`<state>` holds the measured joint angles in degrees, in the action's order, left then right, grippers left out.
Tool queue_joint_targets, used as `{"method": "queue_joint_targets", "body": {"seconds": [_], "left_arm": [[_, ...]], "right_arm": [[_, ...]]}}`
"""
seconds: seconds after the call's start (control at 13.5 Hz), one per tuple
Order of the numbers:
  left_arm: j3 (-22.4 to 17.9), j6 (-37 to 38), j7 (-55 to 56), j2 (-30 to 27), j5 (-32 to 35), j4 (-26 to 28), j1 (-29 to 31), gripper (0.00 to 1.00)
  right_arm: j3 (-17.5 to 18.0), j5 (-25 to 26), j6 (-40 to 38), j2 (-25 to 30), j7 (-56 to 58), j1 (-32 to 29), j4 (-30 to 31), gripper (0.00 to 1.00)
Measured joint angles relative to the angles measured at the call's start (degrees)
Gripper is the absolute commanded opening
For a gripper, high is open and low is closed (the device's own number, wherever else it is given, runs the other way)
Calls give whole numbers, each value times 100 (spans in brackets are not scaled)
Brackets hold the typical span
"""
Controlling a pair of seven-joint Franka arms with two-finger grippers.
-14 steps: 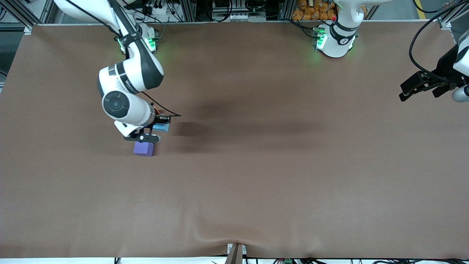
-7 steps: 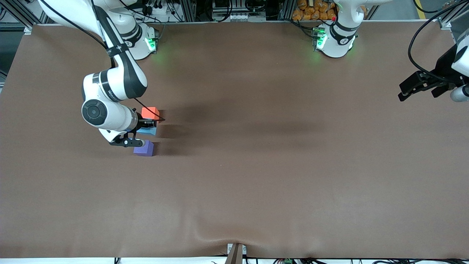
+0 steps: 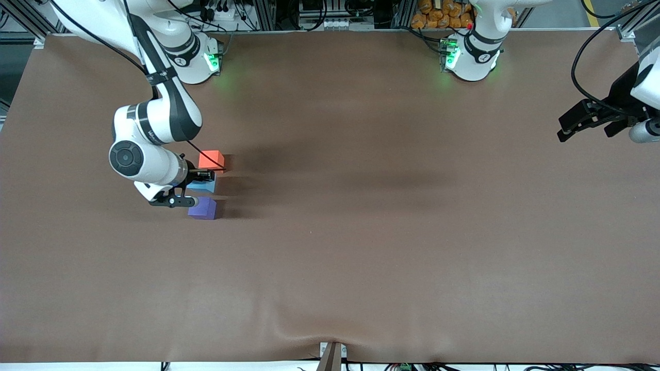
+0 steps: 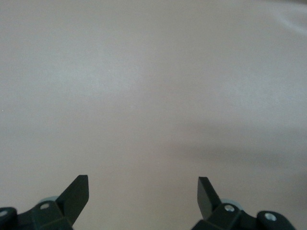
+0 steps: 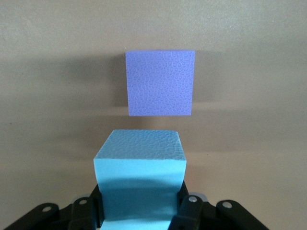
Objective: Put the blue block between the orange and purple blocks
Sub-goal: 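Carry the blue block with the right gripper to the orange-purple gap, then lower the blue block between orange and purple blocks, open right gripper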
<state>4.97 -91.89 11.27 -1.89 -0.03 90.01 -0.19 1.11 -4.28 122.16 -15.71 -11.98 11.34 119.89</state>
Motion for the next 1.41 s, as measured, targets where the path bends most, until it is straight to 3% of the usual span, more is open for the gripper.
{"method": "queue_joint_targets", "body": {"seconds": [0.44,1.41], "left_arm": [[4,0,0,15,0,0,0,100],[45,0,0,25,0,1,-1,100]], "right_arm": [[16,0,596,-69,42,2,343,0],[0,0,1097,-301,190,1,559,0]]}}
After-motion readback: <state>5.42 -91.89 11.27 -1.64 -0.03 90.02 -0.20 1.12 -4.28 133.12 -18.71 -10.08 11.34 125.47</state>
